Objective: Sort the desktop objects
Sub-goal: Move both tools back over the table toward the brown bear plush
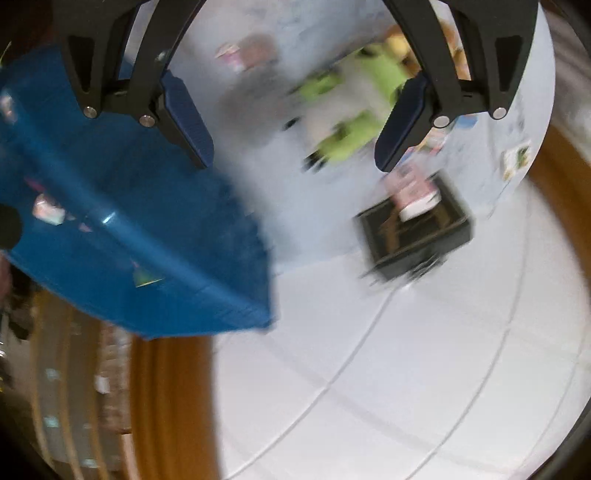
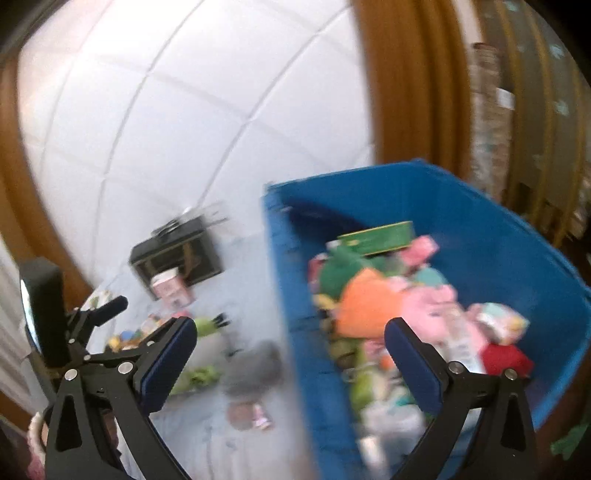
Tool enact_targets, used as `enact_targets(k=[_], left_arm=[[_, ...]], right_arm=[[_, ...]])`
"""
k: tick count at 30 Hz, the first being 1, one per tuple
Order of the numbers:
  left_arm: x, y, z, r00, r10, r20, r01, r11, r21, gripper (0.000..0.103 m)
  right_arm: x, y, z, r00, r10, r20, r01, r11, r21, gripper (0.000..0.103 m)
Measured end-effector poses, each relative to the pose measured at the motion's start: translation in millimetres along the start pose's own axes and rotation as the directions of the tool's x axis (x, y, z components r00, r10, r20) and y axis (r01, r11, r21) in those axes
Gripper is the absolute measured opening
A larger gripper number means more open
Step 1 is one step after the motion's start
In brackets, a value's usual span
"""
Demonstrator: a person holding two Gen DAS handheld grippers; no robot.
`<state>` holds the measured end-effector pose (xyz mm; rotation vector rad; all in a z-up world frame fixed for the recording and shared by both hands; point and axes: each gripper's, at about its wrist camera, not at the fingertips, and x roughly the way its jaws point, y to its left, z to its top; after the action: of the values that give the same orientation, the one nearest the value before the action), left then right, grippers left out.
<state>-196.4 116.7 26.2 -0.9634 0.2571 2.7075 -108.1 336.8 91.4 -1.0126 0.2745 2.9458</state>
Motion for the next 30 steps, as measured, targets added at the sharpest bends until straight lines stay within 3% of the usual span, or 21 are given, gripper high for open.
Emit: enact_targets(k=[6,12,14,17,21,24,25,30], left_arm=[[12,88,-56,0.991,0.085,-0.102,-0.095,0.991,-0.092,0.09],[10,167,-104,0.967,0.164,-0.195,-0.2,0.963,-0.183,0.09],[9,187,-116,0.961,0.172,-0.217,-0.216,0.956,-0.199,0.09],[10,221,-133,0.958,0.179,-0.225,-0.227,0.951,-0.211,0.09],[26,266,-143,0.962,0.155,-0.225,-0.198,0.962,-0.186,0.09],[56,285,-152,0.967,0.084,-0.241,-0.127,0.978,-0.167,0.09],[70,283,-159,0.963,0.009,-0.27,-0.057,0.984,-0.17,0.09],[83,244,-189,0.929,-0.145,-0.339,0.107,0.986,-0.129,0.09]], right_arm=[[58,61,-26,0.989,0.105,-0.106,-0.111,0.992,-0.053,0.103],[119,111,-67,0.95,0.165,-0.266,-0.19,0.979,-0.07,0.103],[137,125,-80,0.931,0.181,-0.317,-0.209,0.976,-0.057,0.103],[153,146,-93,0.921,0.173,-0.349,-0.205,0.977,-0.057,0.103],[161,176,-106,0.921,0.148,-0.361,-0.17,0.985,-0.03,0.103],[161,199,-115,0.93,0.121,-0.346,-0.125,0.992,0.012,0.103],[163,207,-118,0.934,0.123,-0.337,-0.117,0.992,0.04,0.103],[172,228,-133,0.932,0.065,-0.355,-0.022,0.992,0.124,0.103]])
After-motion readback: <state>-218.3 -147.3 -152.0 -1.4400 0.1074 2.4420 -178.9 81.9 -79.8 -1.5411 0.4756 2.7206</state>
